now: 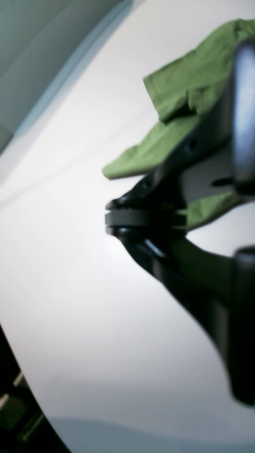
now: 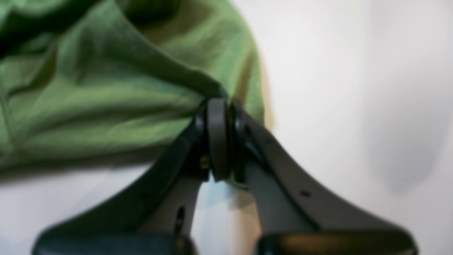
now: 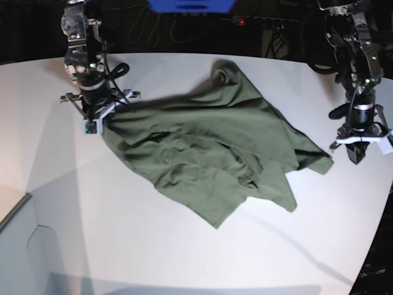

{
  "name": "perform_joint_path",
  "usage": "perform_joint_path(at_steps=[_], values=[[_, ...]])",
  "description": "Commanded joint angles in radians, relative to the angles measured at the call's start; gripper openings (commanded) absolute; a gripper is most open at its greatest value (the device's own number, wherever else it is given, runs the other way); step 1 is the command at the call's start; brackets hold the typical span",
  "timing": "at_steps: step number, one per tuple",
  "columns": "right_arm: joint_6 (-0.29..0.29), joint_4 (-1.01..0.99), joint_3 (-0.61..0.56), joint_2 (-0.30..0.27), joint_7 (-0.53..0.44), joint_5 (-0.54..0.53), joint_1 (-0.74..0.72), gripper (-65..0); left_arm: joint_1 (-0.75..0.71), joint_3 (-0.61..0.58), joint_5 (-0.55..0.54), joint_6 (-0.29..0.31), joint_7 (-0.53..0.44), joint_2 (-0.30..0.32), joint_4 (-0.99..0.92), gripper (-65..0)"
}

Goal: Layout the t-shirt on the table in an organized manner, then fold the t-shirt properly
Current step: 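Pull the held shirt edges apart, spreading the shirt, then adjust the left gripper's grip on the shirt fabric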

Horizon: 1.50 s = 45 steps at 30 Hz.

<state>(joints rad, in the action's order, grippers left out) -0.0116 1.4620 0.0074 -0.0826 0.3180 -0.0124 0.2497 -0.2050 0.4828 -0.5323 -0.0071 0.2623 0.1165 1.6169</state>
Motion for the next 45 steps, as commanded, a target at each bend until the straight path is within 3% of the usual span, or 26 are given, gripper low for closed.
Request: perform_joint_path(at_steps=[1, 5, 7, 15, 18, 33, 42, 45], values=[[0.0, 0.019, 0.012, -0.004, -0.018, 0.004, -0.003, -65.0, 0.011, 0.0, -0.002, 0.009, -0.019, 0.009, 0.0, -65.0], [0.0, 0.019, 0.013, -0.004, -0.018, 0.004, -0.005, -65.0, 0.017, -0.003, -0.002, 0.006, -0.019, 0.007, -0.056, -64.4], [-0.001, 0.016, 0.012, -0.004, -0.018, 0.004, -0.005, -65.0, 0.04, -0.008, -0.004, 0.005, -0.018, 0.007, -0.069, -60.4], [-0.001, 0.015, 0.01, -0.004, -0.018, 0.004, -0.005, -65.0, 0.163, -0.009, -0.004, 0.009, -0.018, -0.019, -0.24, -24.5], [-0.001, 0.015, 0.01, -0.004, -0.018, 0.004, -0.005, -65.0, 0.206, -0.009, -0.004, 0.011, -0.018, -0.019, -0.312, -17.9], [-0.001, 0.013, 0.01, -0.003, -0.018, 0.004, -0.005, -65.0, 0.367, -0.009, -0.002, 0.011, -0.019, -0.021, -0.585, -17.4], [-0.001, 0.013, 0.01, -0.003, -0.018, 0.004, -0.005, -65.0, 0.395, -0.009, -0.002, 0.011, -0.019, -0.022, -0.616, -17.7], [-0.001, 0.013, 0.01, -0.003, -0.018, 0.004, -0.006, -65.0, 0.395, -0.009, -0.002, 0.012, -0.019, -0.022, -0.607, -25.4]])
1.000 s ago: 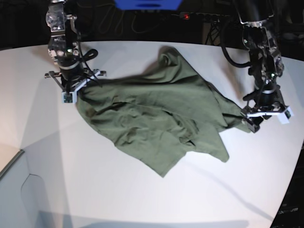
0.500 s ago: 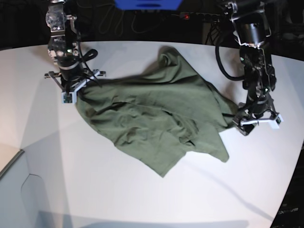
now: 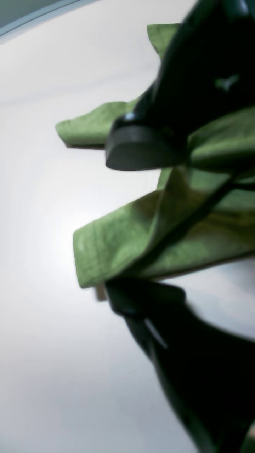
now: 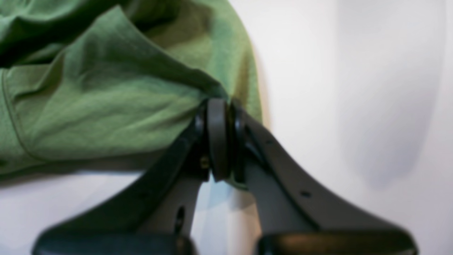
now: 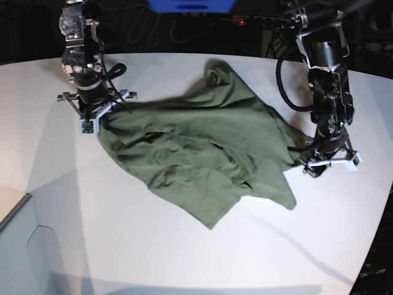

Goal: Layout the t-shirt on the table in an organized manner, then fold the t-shirt properly
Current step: 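Adjust the left gripper's grip on the shirt fabric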

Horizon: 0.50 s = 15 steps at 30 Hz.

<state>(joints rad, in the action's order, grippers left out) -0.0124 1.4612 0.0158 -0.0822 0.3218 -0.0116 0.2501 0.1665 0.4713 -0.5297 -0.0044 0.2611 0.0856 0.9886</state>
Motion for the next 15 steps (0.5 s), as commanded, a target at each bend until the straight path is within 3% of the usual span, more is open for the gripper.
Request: perform_joint_path(at_steps=[1, 5, 15], values=[[-0.001, 0.014, 0.002, -0.003, -0.022, 0.003, -0.007, -65.0, 0.023, 0.002, -0.005, 0.01, -0.018, 0.009, 0.022, -29.5], [-0.001, 0.014, 0.002, -0.003, -0.022, 0.003, -0.007, -65.0, 0.023, 0.002, -0.005, 0.01, -0.021, 0.009, 0.02, -39.3], [-0.001, -0.037, 0.002, -0.003, -0.022, 0.003, -0.028, -65.0, 0.025, 0.002, -0.005, 0.01, -0.018, -0.002, 0.022, -40.6]])
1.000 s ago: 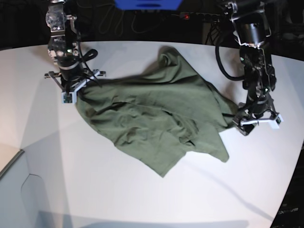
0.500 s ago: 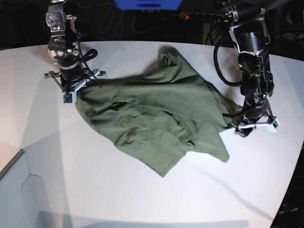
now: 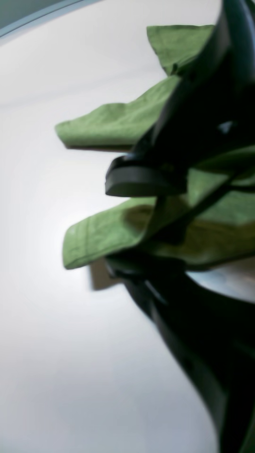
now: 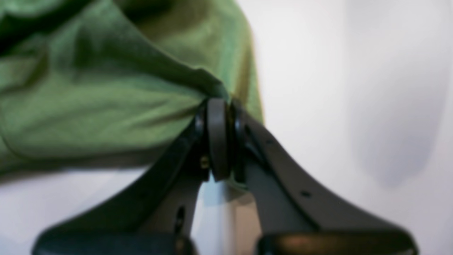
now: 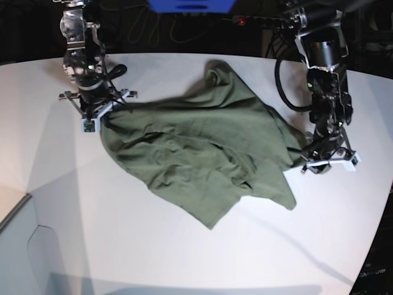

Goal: Layout the t-shirt on the table in an organized manner, then fold the t-shirt properly
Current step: 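Adjust the left gripper's grip on the shirt fabric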

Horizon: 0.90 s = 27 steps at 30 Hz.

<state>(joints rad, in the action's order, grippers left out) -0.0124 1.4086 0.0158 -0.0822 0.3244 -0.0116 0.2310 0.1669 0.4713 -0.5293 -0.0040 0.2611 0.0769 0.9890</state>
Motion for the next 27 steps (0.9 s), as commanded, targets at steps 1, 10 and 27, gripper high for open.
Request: perform_joint_path(at_steps=[1, 10, 27], values=[[-0.001, 0.016, 0.002, -0.003, -0.024, 0.003, -0.009, -65.0, 0.024, 0.002, -0.005, 0.009, -0.018, 0.007, 0.021, -41.8], [-0.001, 0.011, 0.002, -0.003, -0.024, 0.003, -0.023, -65.0, 0.024, 0.002, -0.005, 0.009, -0.018, 0.008, 0.021, -65.0], [-0.001, 0.011, 0.002, -0.003, -0.024, 0.003, -0.038, -65.0, 0.024, 0.007, -0.007, 0.008, -0.018, 0.008, 0.051, -41.0]])
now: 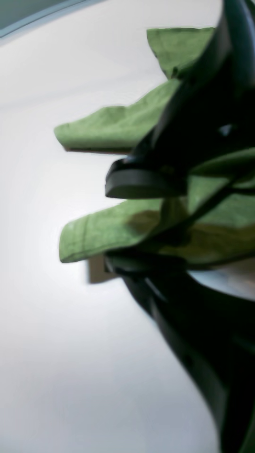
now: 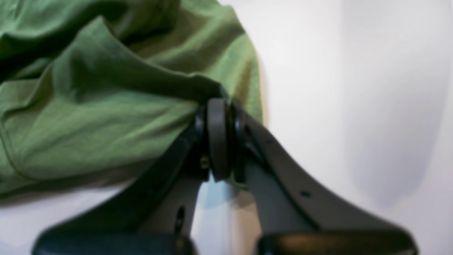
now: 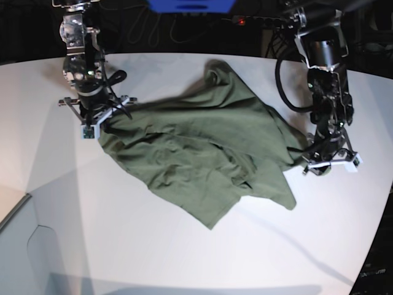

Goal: Layout the t-shirt on the table in an organized manner, then fold the t-shirt properly
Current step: 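Adjust the left gripper's grip on the shirt fabric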

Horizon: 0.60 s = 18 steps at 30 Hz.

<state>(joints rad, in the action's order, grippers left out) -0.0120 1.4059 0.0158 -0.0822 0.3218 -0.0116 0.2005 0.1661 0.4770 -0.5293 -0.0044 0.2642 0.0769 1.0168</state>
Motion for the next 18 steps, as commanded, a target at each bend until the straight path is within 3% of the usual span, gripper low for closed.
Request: perform_joint_path(at_steps=[1, 18], values=[[-0.001, 0.014, 0.002, -0.003, -0.022, 0.003, -0.008, -65.0, 0.025, 0.001, -0.007, 0.008, -0.021, 0.01, 0.027, -41.0], [-0.001, 0.014, 0.002, -0.001, -0.022, 0.003, -0.008, -65.0, 0.056, -0.004, -0.005, 0.005, -0.021, 0.007, 0.017, -40.9]])
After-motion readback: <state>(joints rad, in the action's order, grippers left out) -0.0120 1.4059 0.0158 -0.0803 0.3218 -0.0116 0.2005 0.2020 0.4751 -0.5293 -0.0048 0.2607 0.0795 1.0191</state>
